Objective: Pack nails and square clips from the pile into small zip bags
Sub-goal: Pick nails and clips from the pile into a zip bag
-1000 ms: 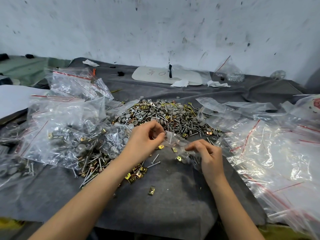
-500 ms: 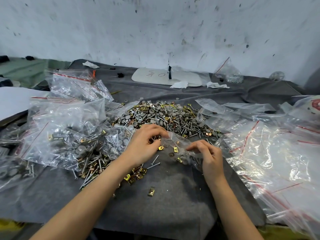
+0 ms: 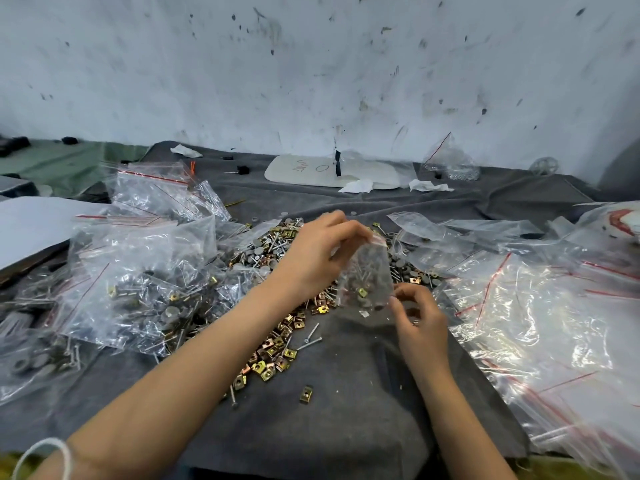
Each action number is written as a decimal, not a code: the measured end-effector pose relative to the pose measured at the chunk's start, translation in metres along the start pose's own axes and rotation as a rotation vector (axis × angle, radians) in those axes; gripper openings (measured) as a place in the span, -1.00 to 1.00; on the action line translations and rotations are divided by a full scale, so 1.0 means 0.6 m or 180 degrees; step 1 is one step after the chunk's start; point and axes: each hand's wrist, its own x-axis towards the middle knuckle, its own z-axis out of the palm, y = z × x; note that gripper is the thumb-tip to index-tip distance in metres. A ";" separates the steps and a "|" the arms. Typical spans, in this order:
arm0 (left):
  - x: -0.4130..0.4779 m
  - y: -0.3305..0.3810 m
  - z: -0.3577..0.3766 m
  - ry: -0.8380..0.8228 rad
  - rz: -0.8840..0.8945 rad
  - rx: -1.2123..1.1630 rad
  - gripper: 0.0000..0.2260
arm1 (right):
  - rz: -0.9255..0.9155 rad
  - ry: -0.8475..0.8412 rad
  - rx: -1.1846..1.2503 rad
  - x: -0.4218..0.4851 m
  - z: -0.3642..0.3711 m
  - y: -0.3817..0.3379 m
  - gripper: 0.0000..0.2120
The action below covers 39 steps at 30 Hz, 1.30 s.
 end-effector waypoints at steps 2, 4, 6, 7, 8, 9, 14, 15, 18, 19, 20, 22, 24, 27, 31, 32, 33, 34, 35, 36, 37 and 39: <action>0.001 0.006 0.003 -0.0070 0.0211 0.0131 -0.88 | 0.0125 0.0041 0.0065 -0.001 -0.003 0.000 -0.83; 0.004 0.010 0.008 -0.0044 0.0198 0.0132 -0.88 | 0.0208 0.0198 0.0186 -0.003 -0.003 -0.003 -0.78; 0.008 0.012 0.015 0.0033 0.0104 -0.0046 -0.89 | 0.0253 0.0551 0.0208 -0.002 -0.003 -0.005 -0.71; 0.009 0.014 0.018 0.0017 0.0066 -0.0160 -0.89 | 0.0287 0.0770 0.0155 -0.001 -0.003 -0.005 -0.71; 0.009 0.017 0.021 -0.0058 0.0048 -0.0257 -0.90 | 0.0323 0.0995 0.0084 0.001 -0.004 -0.002 -0.73; 0.008 0.019 0.024 -0.0154 0.0036 -0.0332 -0.90 | 0.0342 0.1195 0.0046 0.003 -0.006 0.001 -0.77; -0.029 0.008 0.027 -0.0454 -0.0074 -0.0328 -0.93 | 0.0161 0.1586 0.0398 0.001 -0.012 -0.002 -0.86; -0.044 0.003 0.024 -0.0532 -0.0137 -0.0320 -0.93 | 0.0090 0.1510 0.0455 -0.003 -0.012 -0.004 -0.88; -0.089 -0.010 0.018 -0.0700 -0.0382 -0.0260 -0.89 | -0.0238 0.0951 0.0092 -0.009 -0.011 -0.007 -0.90; -0.101 -0.012 0.016 -0.0738 -0.0513 -0.0278 -0.85 | -0.0380 0.0665 -0.0068 -0.009 -0.009 -0.007 -0.91; -0.109 -0.013 0.013 -0.0780 -0.0677 -0.0339 -0.79 | -0.0503 0.0358 -0.0205 -0.009 -0.007 -0.008 -0.90; -0.120 -0.013 0.010 -0.0874 -0.1012 -0.0506 -0.69 | -0.0661 -0.0224 -0.0424 -0.008 -0.002 -0.011 -0.85; -0.125 -0.013 0.012 -0.0912 -0.1102 -0.0517 -0.72 | -0.0722 -0.0559 -0.0671 -0.006 0.001 -0.013 -0.81; -0.125 -0.010 0.024 -0.0818 -0.0976 -0.0327 -0.87 | -0.0739 -0.0550 -0.0851 -0.005 0.002 -0.014 -0.82; -0.127 -0.007 0.034 -0.0428 -0.1109 -0.0468 -0.88 | -0.0720 -0.0356 -0.0764 -0.002 0.000 -0.012 -0.86; -0.128 -0.008 0.034 -0.0383 -0.1168 -0.0527 -0.88 | -0.0657 -0.0346 -0.0703 -0.003 0.000 -0.012 -0.84; -0.130 -0.008 0.034 -0.0373 -0.1221 -0.0599 -0.89 | -0.0596 -0.0363 -0.0636 -0.003 0.000 -0.012 -0.82; -0.131 -0.009 0.034 -0.0375 -0.1253 -0.0662 -0.89 | -0.0536 -0.0415 -0.0584 -0.004 0.001 -0.011 -0.81; -0.132 -0.008 0.033 -0.0369 -0.1260 -0.0702 -0.89 | -0.0468 -0.0502 -0.0551 -0.003 0.002 -0.009 -0.80; -0.134 -0.009 0.032 -0.0347 -0.1249 -0.0719 -0.89 | -0.0399 -0.0585 -0.0518 -0.004 0.003 -0.008 -0.78; -0.136 -0.010 0.032 -0.0305 -0.1241 -0.0728 -0.89 | -0.0333 -0.0608 -0.0432 -0.004 0.004 -0.006 -0.77; -0.139 -0.013 0.032 -0.0177 -0.1260 -0.0729 -0.89 | -0.0141 -0.0377 -0.0062 -0.004 0.004 -0.004 -0.79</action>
